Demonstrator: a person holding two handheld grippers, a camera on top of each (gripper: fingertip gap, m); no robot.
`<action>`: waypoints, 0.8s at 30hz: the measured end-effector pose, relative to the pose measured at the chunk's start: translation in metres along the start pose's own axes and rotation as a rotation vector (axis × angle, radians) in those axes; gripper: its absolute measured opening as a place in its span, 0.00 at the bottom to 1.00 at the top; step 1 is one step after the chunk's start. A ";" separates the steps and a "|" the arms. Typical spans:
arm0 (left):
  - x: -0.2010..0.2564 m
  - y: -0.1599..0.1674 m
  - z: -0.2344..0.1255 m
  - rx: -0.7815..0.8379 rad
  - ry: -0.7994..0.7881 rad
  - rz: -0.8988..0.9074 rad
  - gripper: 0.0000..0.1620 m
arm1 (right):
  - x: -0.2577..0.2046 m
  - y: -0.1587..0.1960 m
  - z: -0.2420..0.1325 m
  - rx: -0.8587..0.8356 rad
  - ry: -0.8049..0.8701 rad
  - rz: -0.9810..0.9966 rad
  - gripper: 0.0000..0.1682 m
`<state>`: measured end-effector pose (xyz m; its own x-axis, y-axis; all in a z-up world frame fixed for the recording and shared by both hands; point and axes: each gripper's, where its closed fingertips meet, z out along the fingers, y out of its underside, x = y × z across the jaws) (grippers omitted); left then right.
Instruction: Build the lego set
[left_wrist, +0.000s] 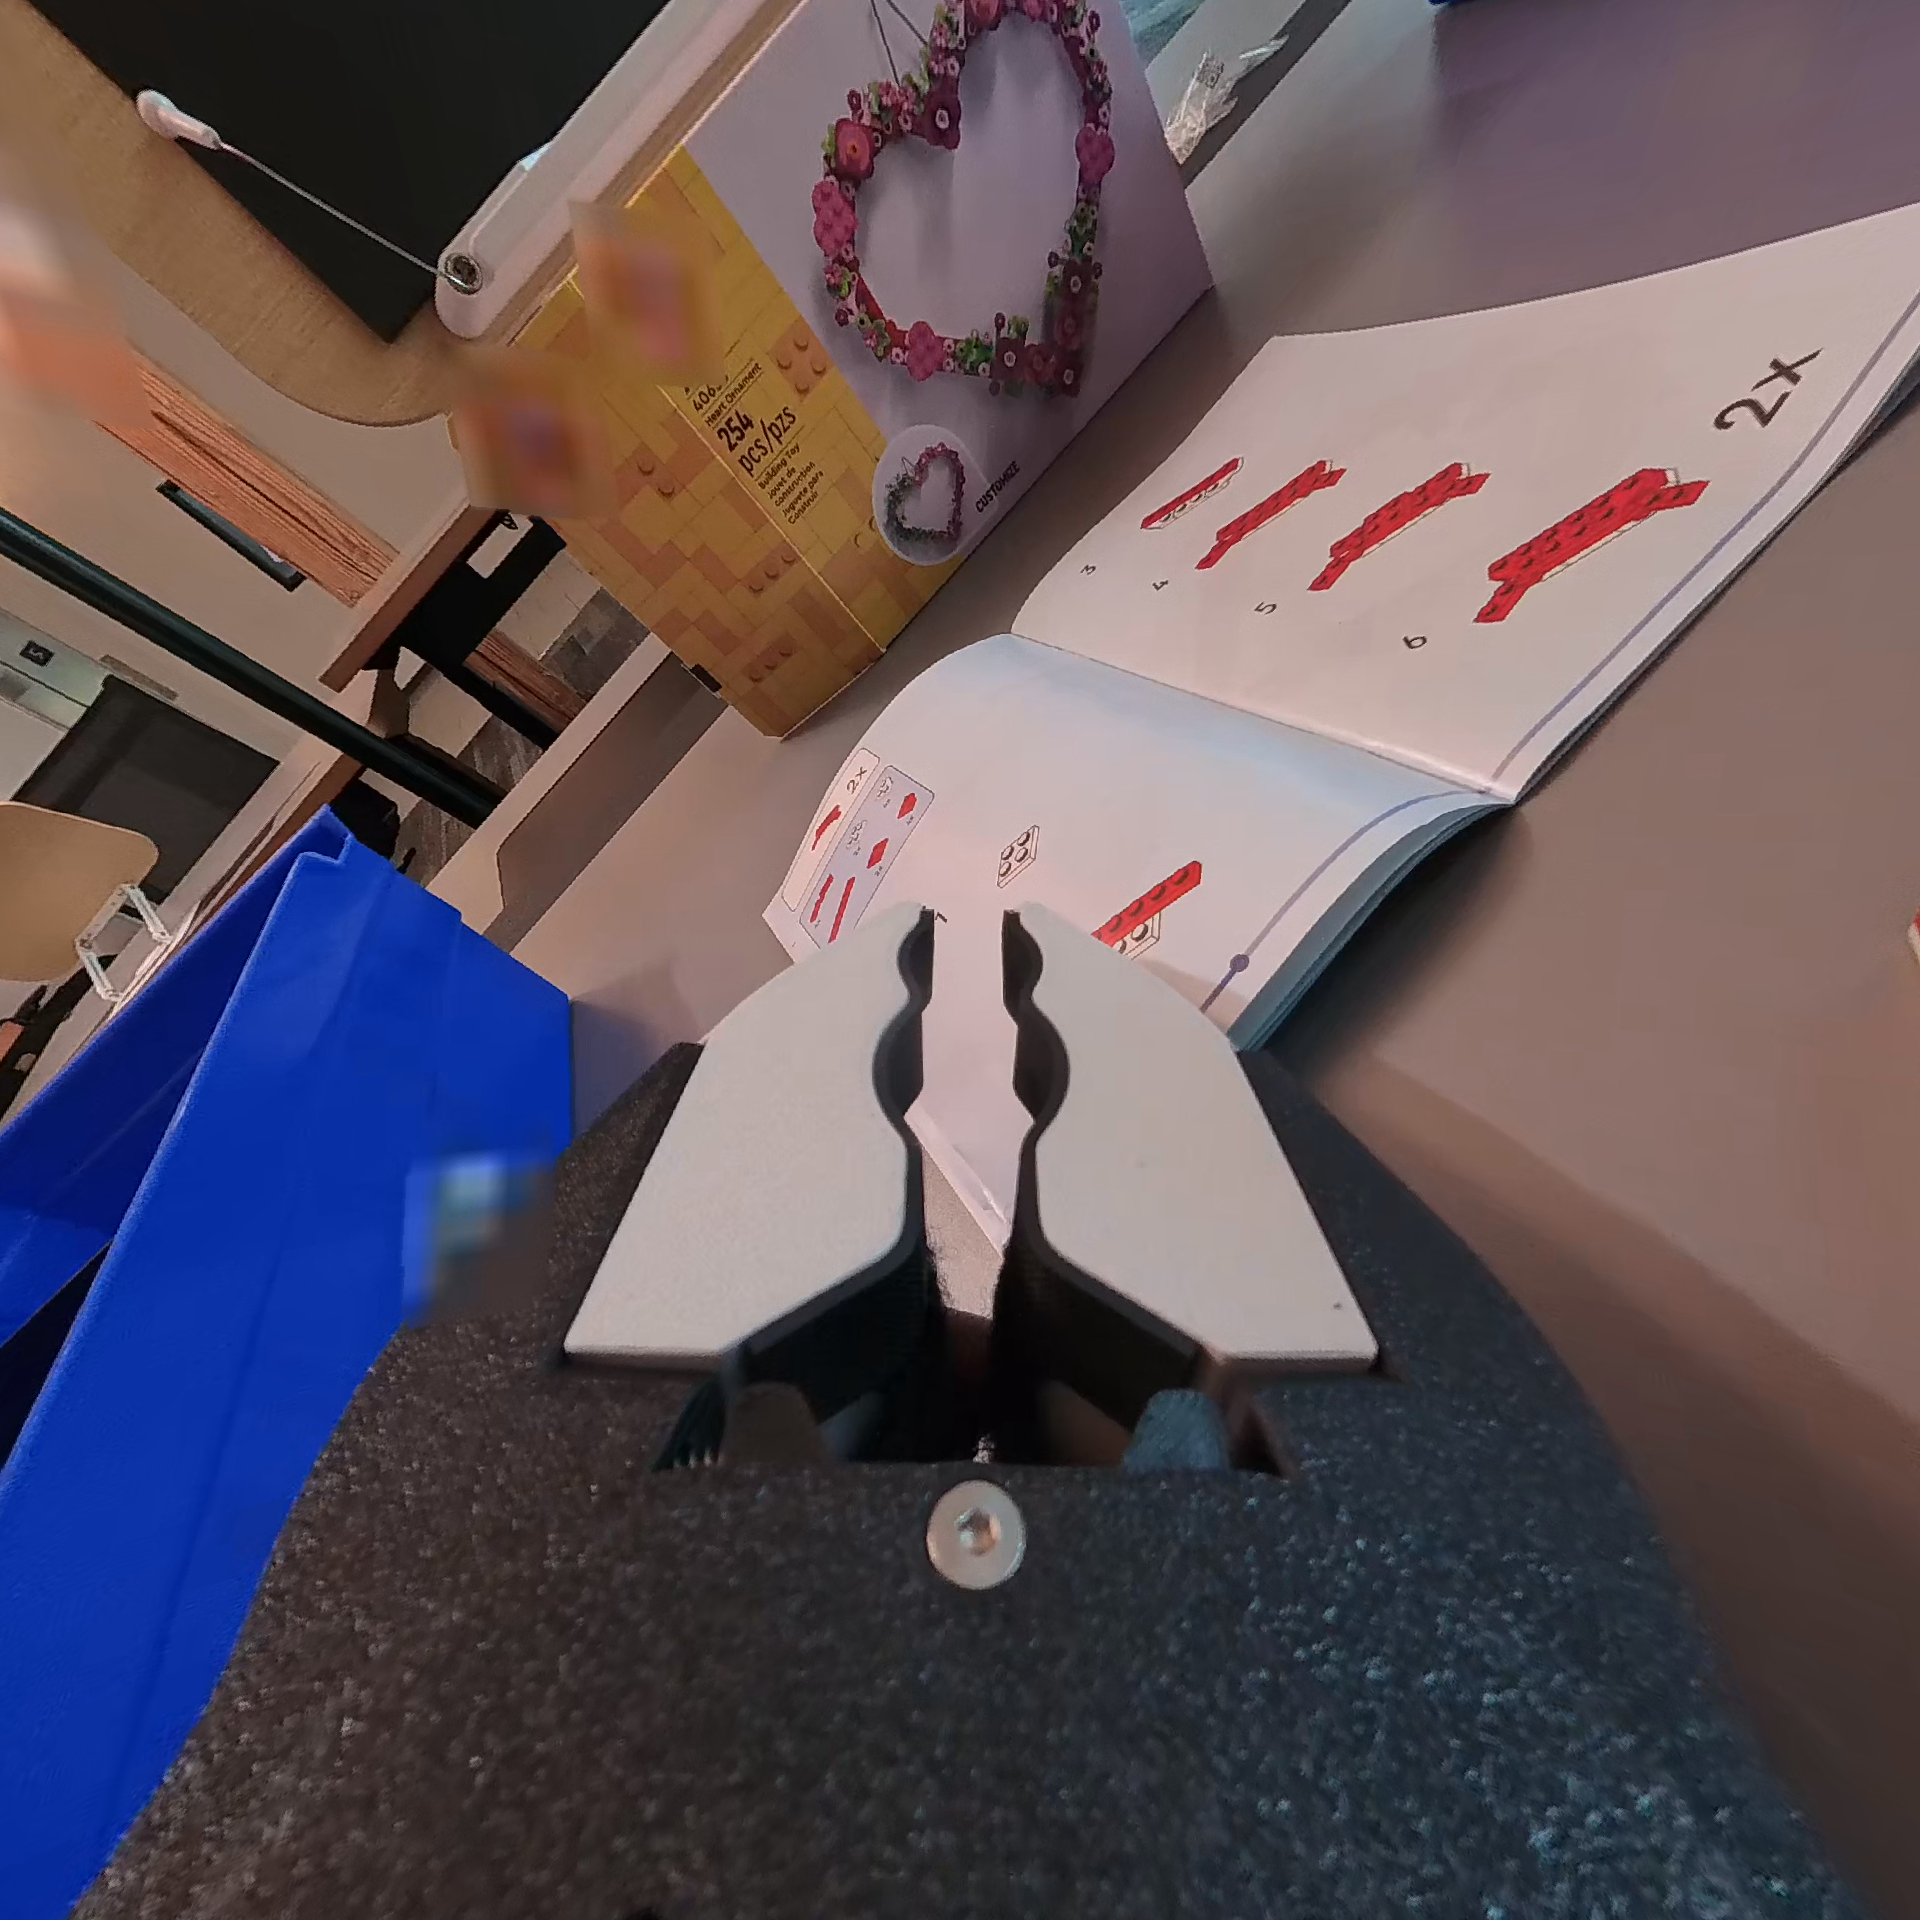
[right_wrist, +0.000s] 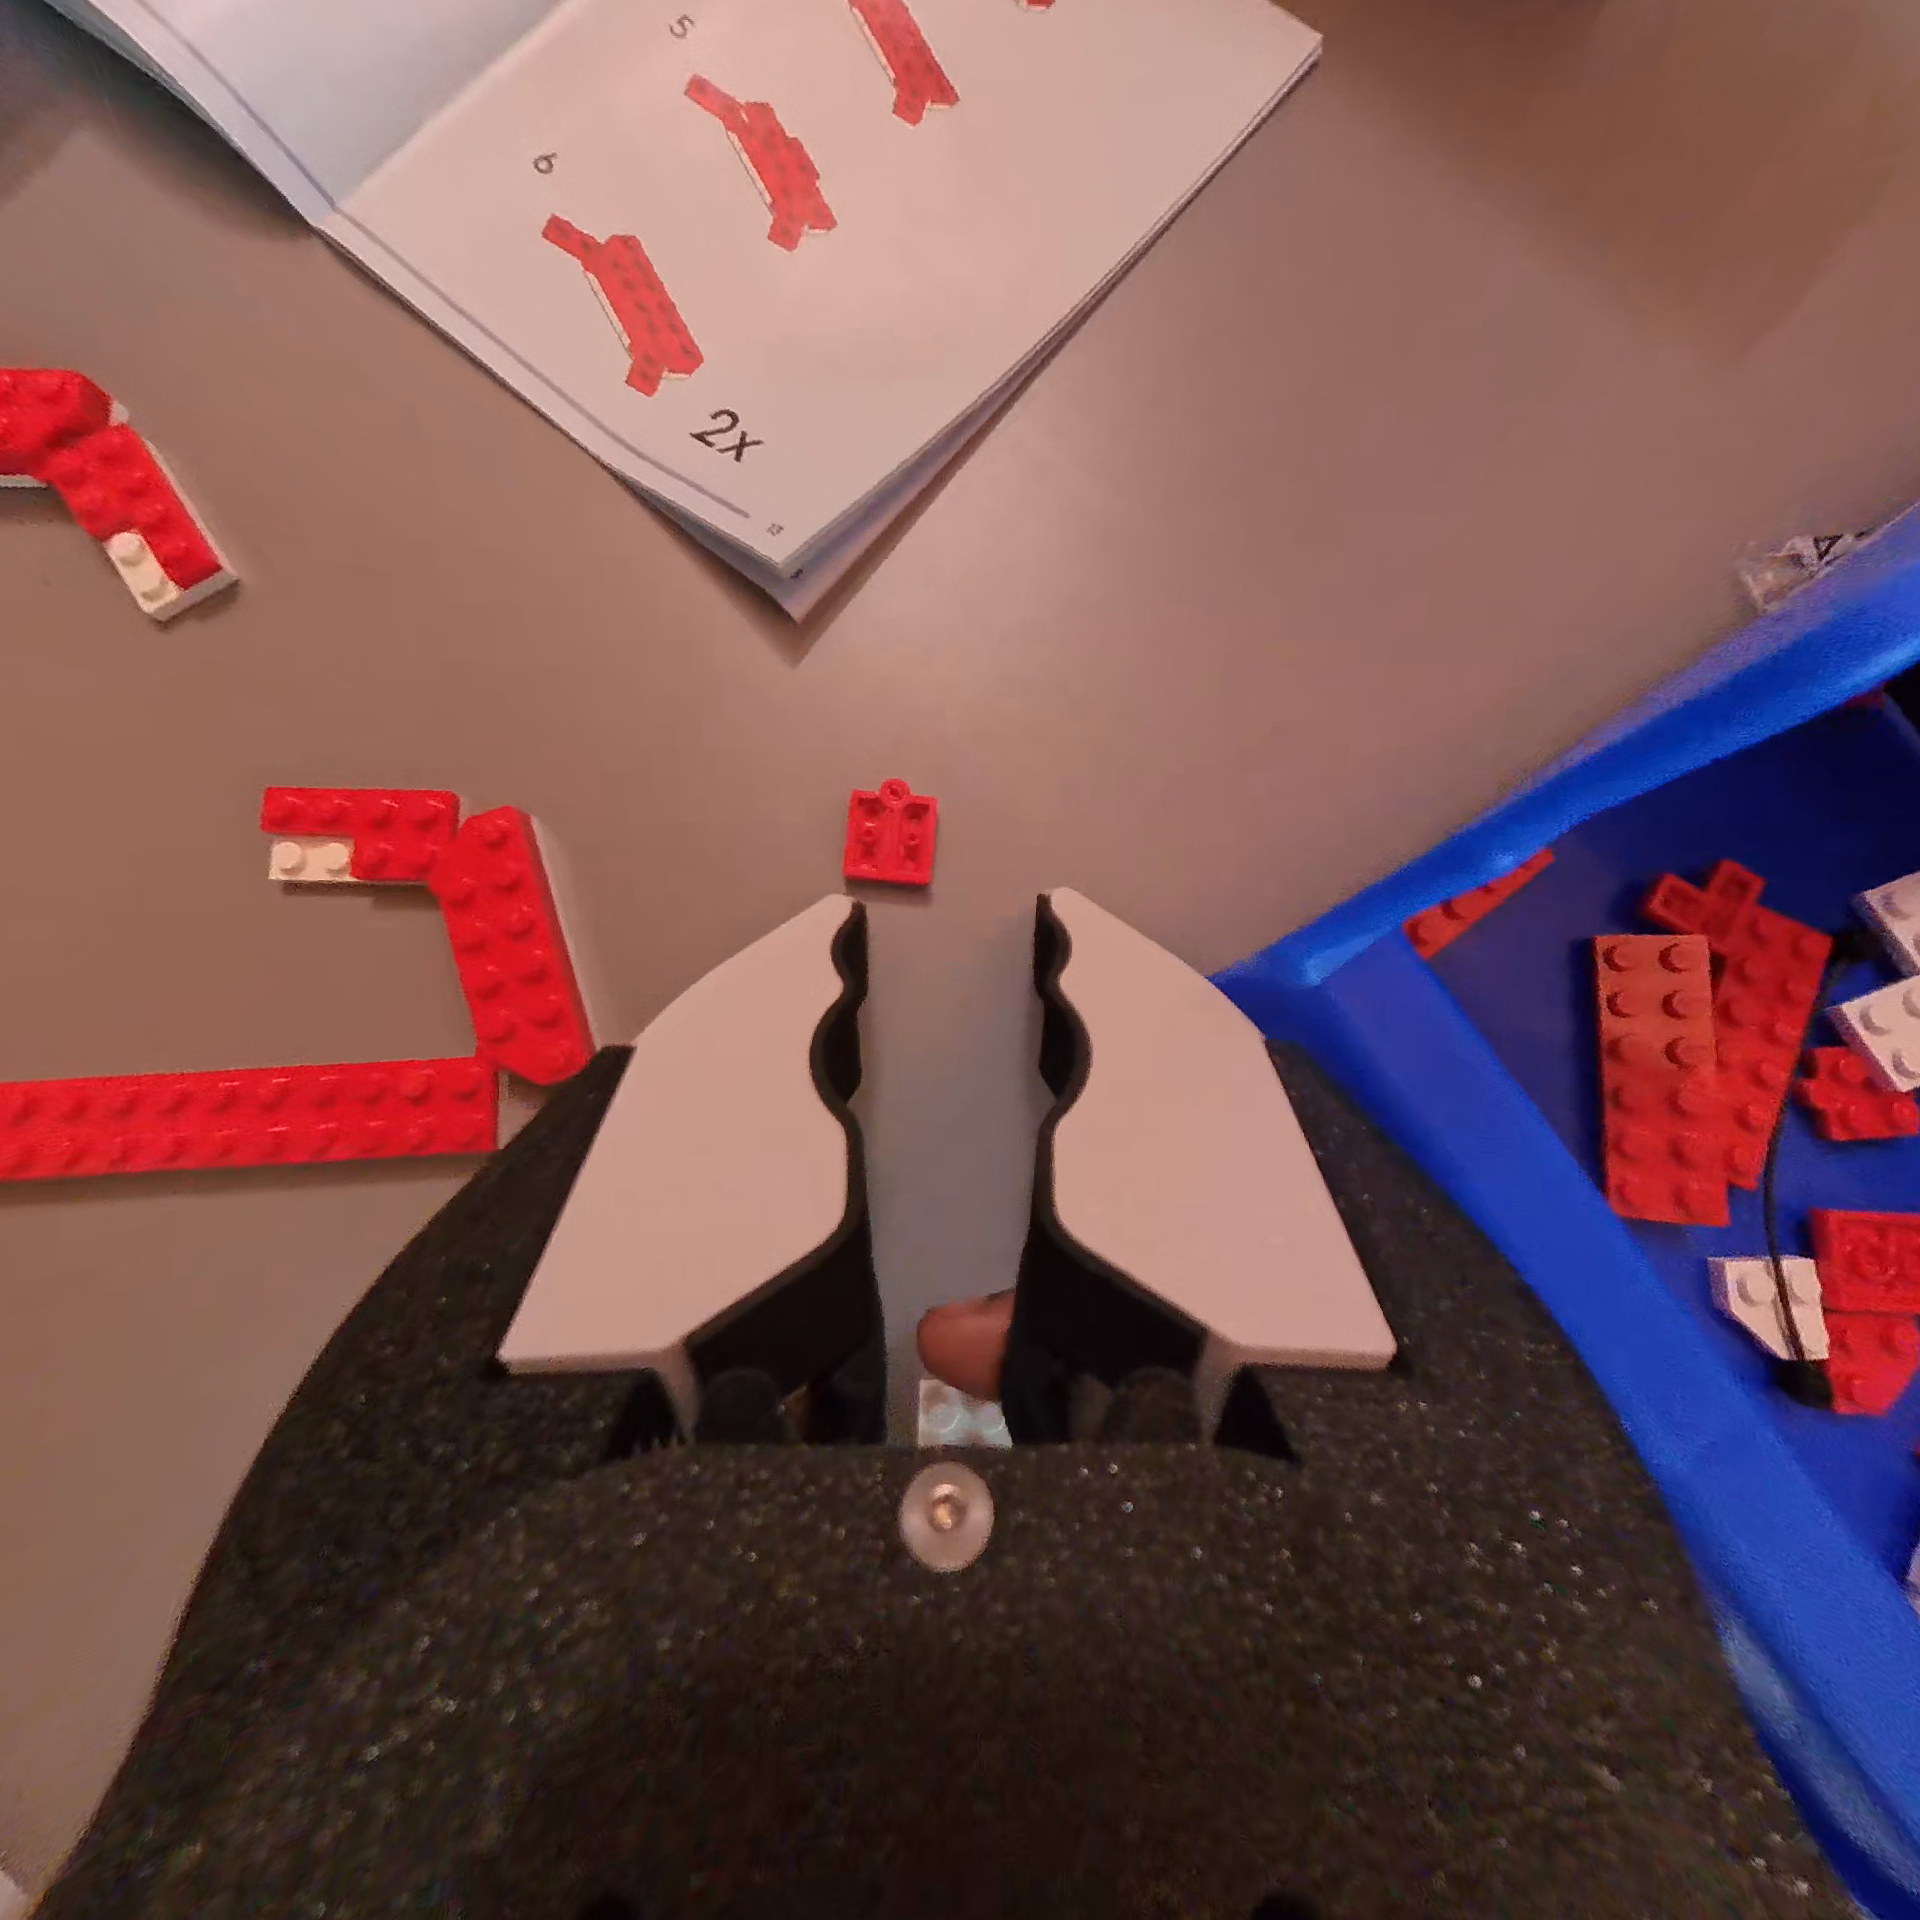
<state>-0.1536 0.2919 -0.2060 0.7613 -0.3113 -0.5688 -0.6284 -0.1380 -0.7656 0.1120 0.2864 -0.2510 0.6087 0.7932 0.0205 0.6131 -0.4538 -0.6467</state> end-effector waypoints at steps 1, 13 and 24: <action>0.000 0.000 0.000 -0.001 0.000 -0.001 0.08 | 0.000 0.000 0.001 -0.001 -0.004 0.005 0.18; 0.000 0.000 0.000 -0.004 0.001 0.003 0.08 | -0.003 0.002 0.001 0.003 -0.019 0.006 0.02; 0.000 0.000 0.000 -0.002 0.002 0.004 0.08 | -0.004 -0.006 0.001 0.045 -0.026 0.017 0.17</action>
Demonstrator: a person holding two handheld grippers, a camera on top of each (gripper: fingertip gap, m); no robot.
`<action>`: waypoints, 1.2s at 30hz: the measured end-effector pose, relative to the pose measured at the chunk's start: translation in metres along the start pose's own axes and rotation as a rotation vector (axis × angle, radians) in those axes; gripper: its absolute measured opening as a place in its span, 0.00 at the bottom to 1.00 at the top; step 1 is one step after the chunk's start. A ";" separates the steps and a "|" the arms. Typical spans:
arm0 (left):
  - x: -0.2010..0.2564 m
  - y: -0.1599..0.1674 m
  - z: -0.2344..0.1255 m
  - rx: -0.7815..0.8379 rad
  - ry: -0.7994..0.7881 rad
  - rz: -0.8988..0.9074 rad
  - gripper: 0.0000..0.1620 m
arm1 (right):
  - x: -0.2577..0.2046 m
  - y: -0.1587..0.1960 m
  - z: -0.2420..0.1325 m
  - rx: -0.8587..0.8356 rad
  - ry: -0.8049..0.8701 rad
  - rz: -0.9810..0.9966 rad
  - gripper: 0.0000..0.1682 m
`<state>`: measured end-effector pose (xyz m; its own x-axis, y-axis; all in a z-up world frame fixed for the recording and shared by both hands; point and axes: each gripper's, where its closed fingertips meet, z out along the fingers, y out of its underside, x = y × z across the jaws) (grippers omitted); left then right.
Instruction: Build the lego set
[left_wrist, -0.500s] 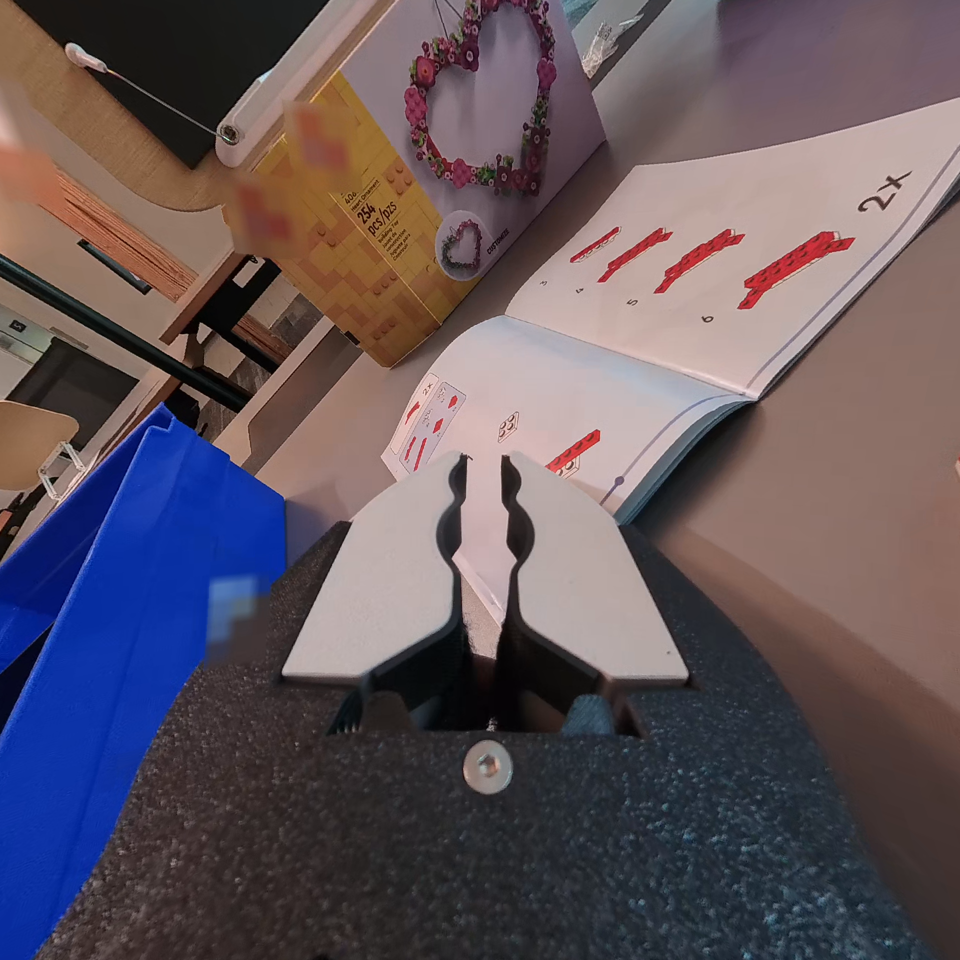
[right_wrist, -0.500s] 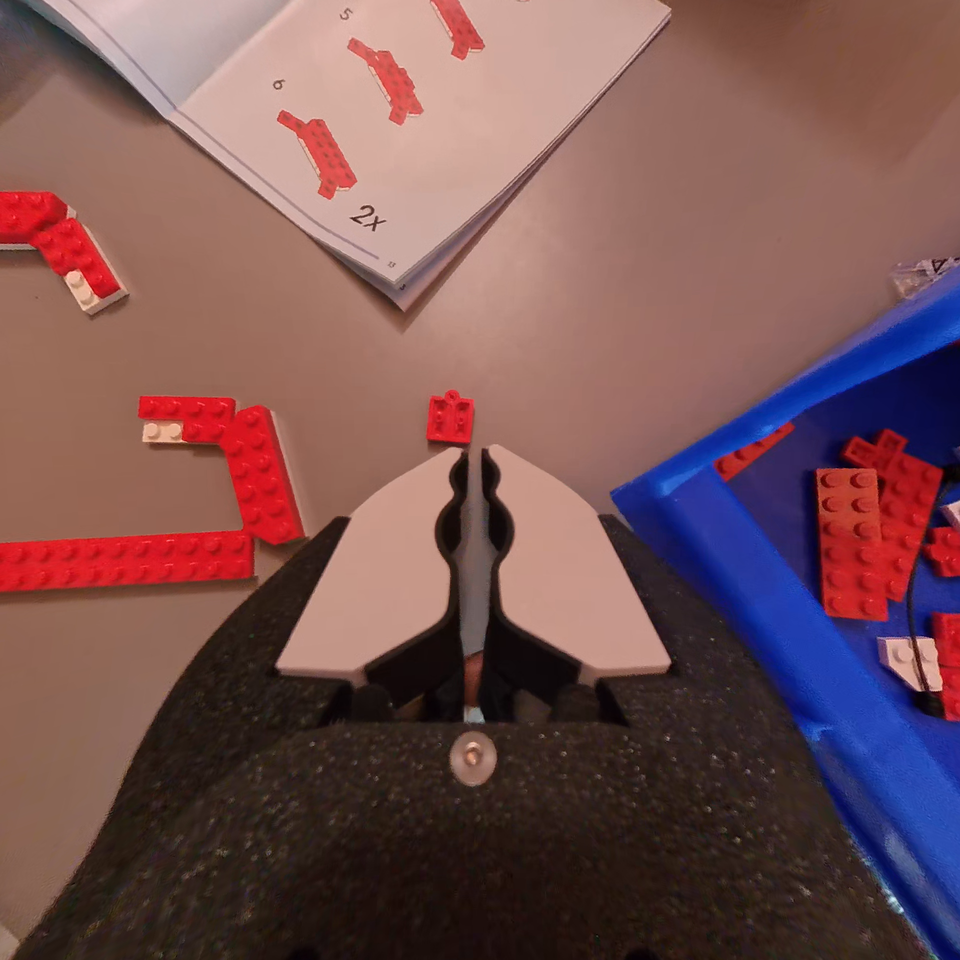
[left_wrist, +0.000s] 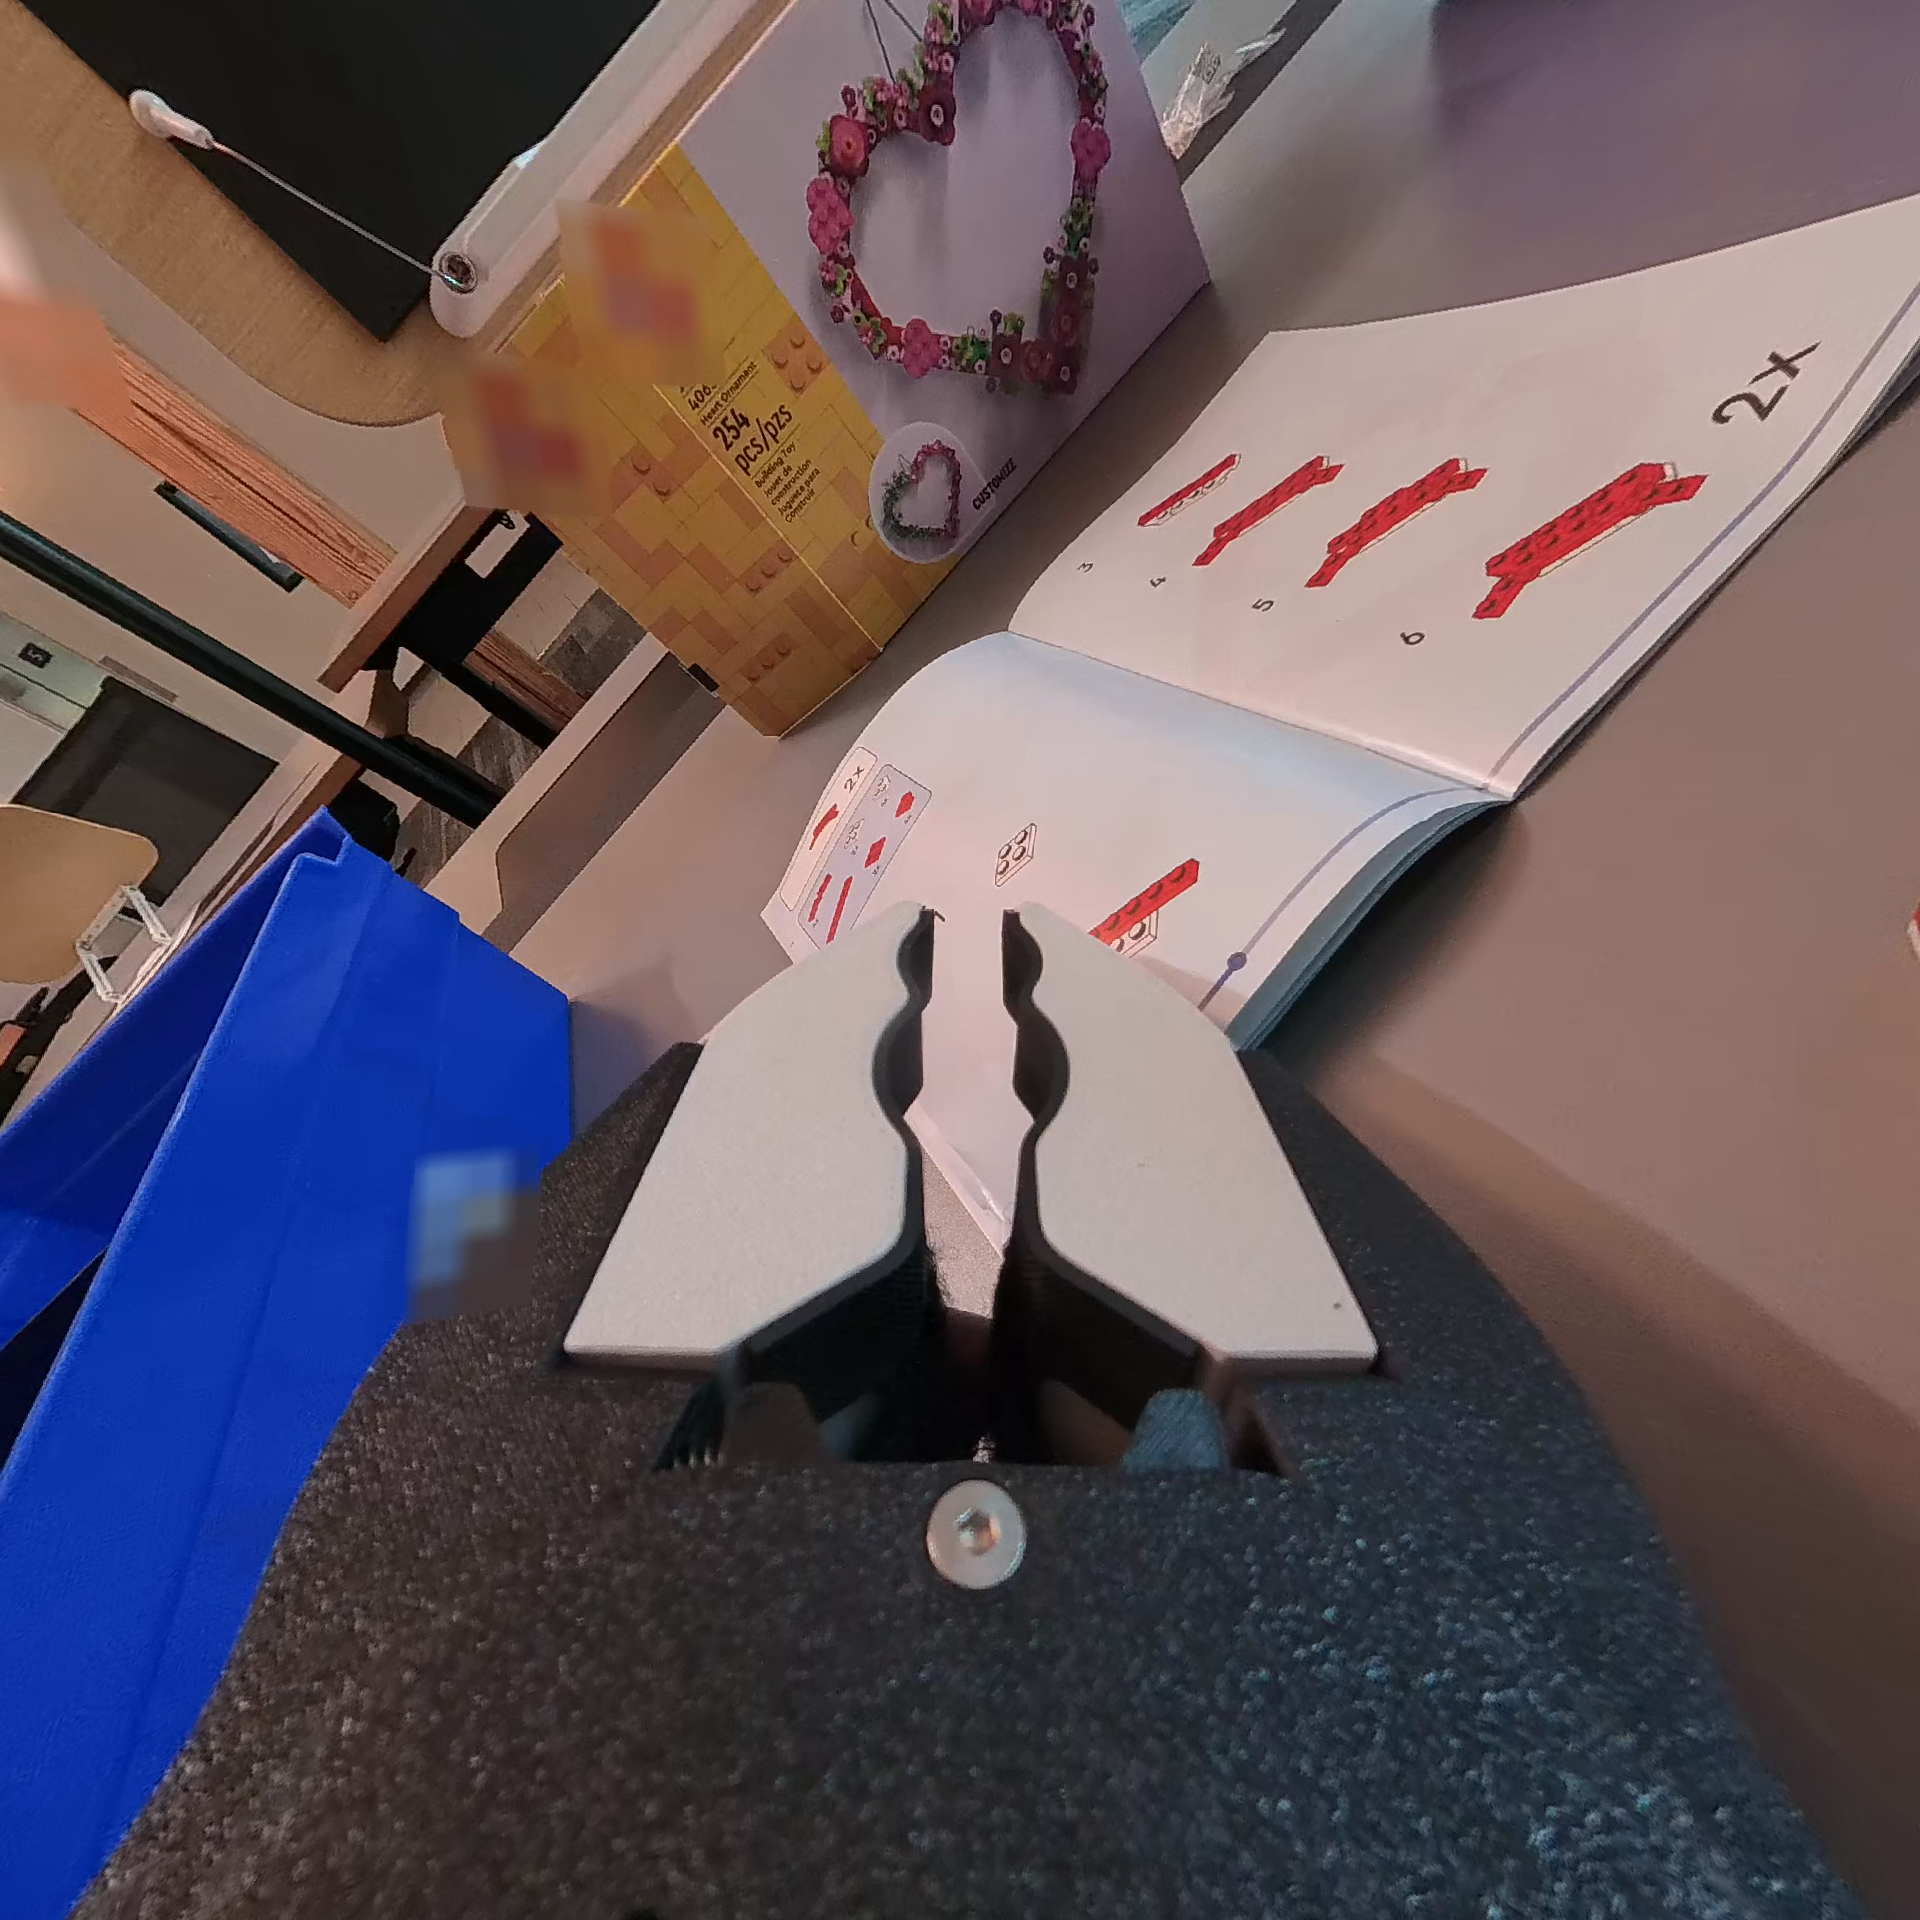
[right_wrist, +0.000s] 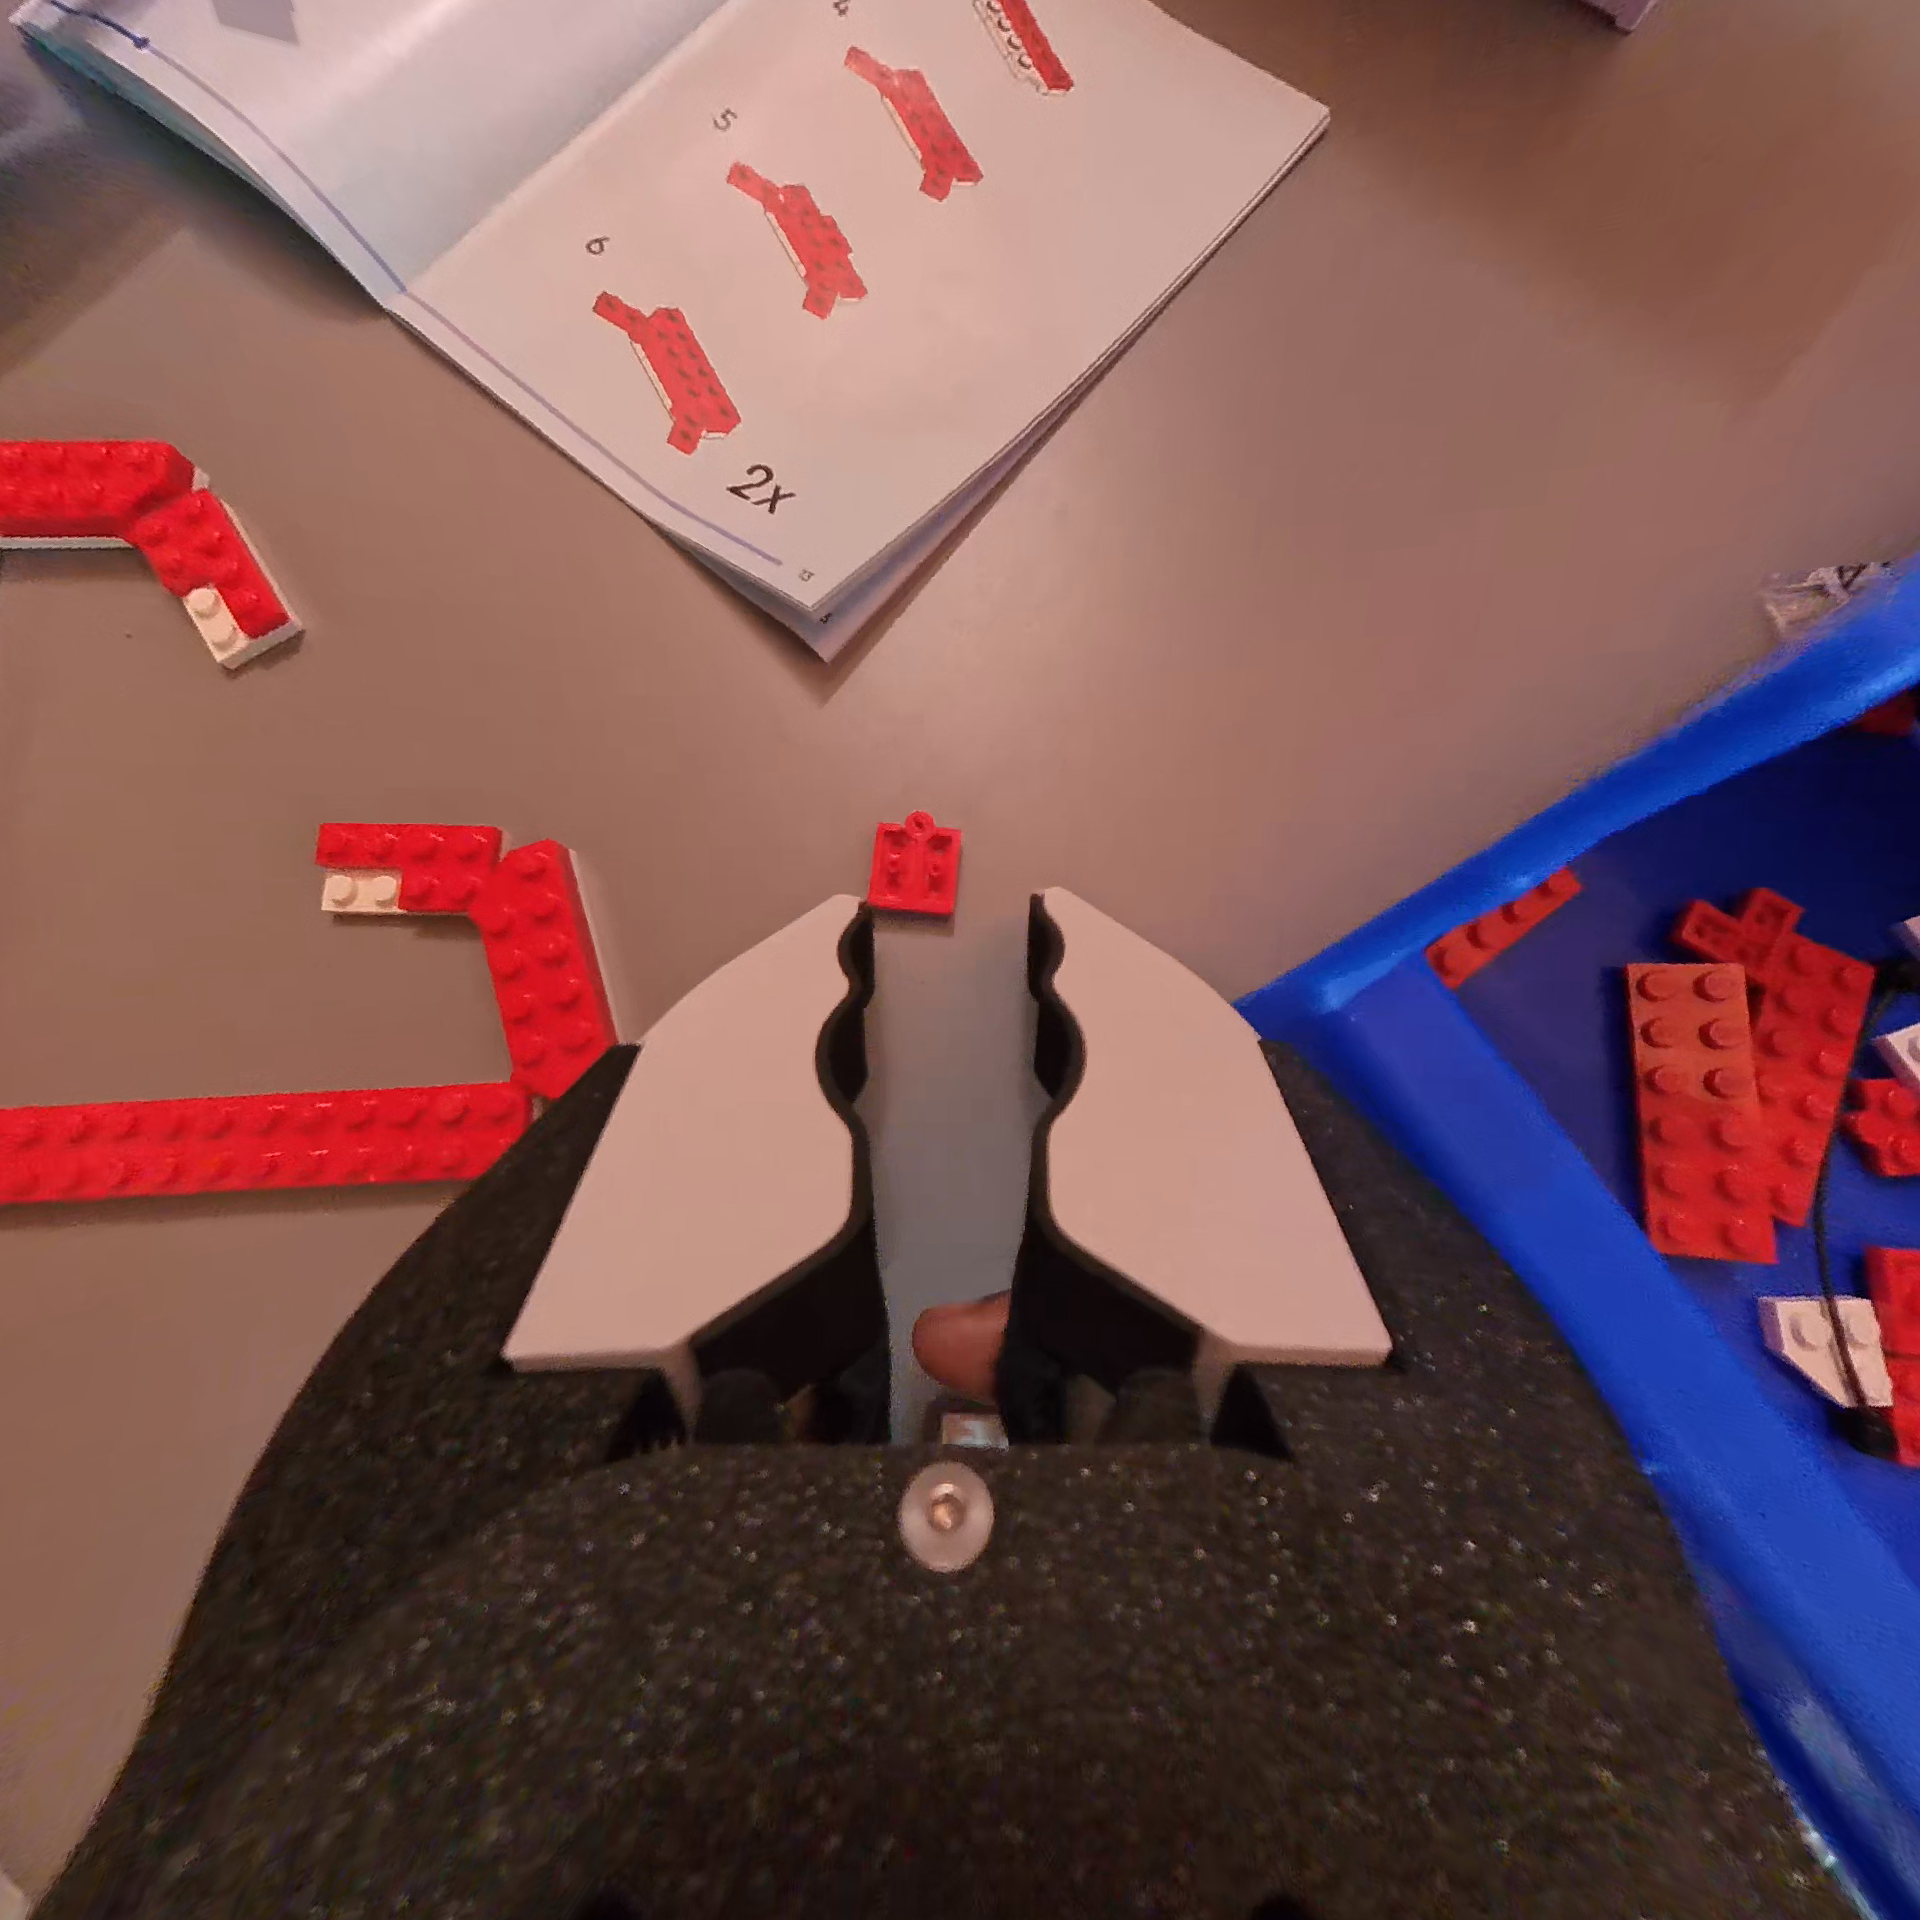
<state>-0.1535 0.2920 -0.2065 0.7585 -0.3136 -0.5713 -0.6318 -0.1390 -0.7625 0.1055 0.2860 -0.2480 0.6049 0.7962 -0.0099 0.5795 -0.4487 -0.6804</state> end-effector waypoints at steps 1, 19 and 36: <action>0.000 0.000 0.000 0.000 0.000 -0.001 0.08 | 0.001 0.001 0.002 -0.006 0.004 0.005 0.17; -0.003 -0.001 -0.001 0.011 -0.023 0.006 0.07 | 0.010 -0.018 -0.078 0.139 -0.050 -0.082 0.12; -0.011 0.004 0.002 -0.030 -0.069 -0.035 0.07 | 0.162 0.028 -0.042 -0.458 0.110 -0.017 0.15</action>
<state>-0.1647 0.2967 -0.2038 0.7888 -0.2428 -0.5647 -0.6084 -0.1771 -0.7736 0.2426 0.3857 -0.2376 0.6330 0.7686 0.0927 0.7563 -0.5883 -0.2860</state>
